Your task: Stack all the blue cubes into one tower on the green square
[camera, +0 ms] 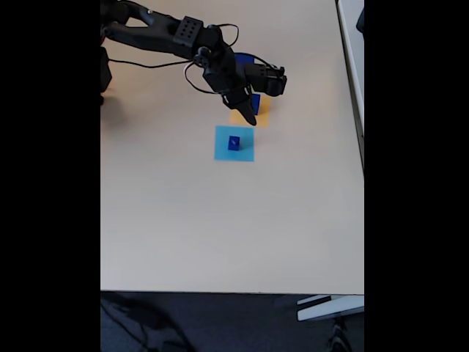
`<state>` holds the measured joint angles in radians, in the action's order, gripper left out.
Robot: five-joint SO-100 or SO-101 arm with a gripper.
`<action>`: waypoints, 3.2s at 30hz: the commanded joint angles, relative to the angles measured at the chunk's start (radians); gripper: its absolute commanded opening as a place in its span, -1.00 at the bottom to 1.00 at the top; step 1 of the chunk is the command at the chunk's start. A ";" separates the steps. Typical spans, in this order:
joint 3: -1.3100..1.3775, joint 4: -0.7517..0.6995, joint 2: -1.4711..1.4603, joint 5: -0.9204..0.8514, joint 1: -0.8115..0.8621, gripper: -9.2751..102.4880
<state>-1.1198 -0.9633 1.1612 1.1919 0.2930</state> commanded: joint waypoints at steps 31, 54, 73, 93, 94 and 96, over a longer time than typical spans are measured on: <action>0.061 0.080 -0.106 0.345 -0.190 -0.20; 0.057 0.100 -0.163 0.373 -0.213 -0.23; -0.005 0.092 -0.164 0.324 -0.209 -0.32; -0.046 0.091 -0.126 0.275 -0.192 -0.82; -0.046 0.091 -0.117 0.268 -0.190 -0.83; -0.046 0.087 -0.092 0.250 -0.189 -0.83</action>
<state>-1.1735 -0.8836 0.9771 1.4650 0.0936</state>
